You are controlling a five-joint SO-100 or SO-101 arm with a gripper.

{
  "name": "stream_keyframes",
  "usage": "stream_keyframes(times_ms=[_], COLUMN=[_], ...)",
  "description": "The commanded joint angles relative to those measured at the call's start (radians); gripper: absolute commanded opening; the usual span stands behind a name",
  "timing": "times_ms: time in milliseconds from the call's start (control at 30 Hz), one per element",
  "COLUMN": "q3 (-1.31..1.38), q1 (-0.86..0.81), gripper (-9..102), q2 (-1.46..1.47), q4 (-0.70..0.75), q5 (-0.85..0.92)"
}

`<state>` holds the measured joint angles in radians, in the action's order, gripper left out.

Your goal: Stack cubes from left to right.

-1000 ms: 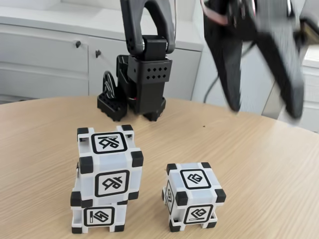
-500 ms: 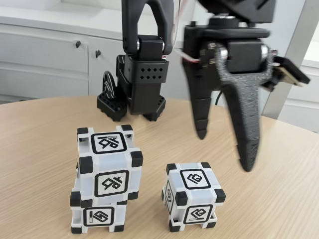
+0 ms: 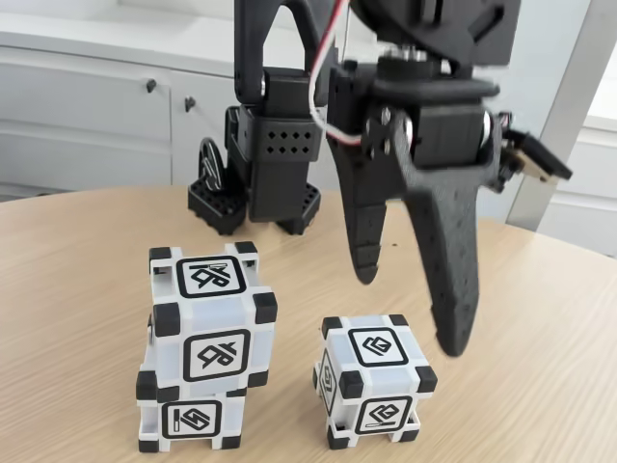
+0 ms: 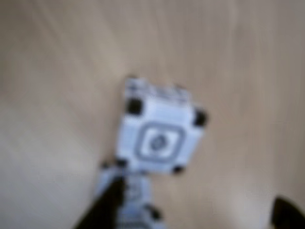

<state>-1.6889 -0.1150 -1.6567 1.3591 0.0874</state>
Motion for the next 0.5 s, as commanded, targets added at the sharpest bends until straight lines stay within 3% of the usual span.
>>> stream_keyframes(times_ms=[0,467], q3=[0.026,0.028], q1=[-0.012,-0.014], gripper=[33,33], q2=[0.025,0.186], q4=[-0.012,-0.086], q5=[-0.006,0.008])
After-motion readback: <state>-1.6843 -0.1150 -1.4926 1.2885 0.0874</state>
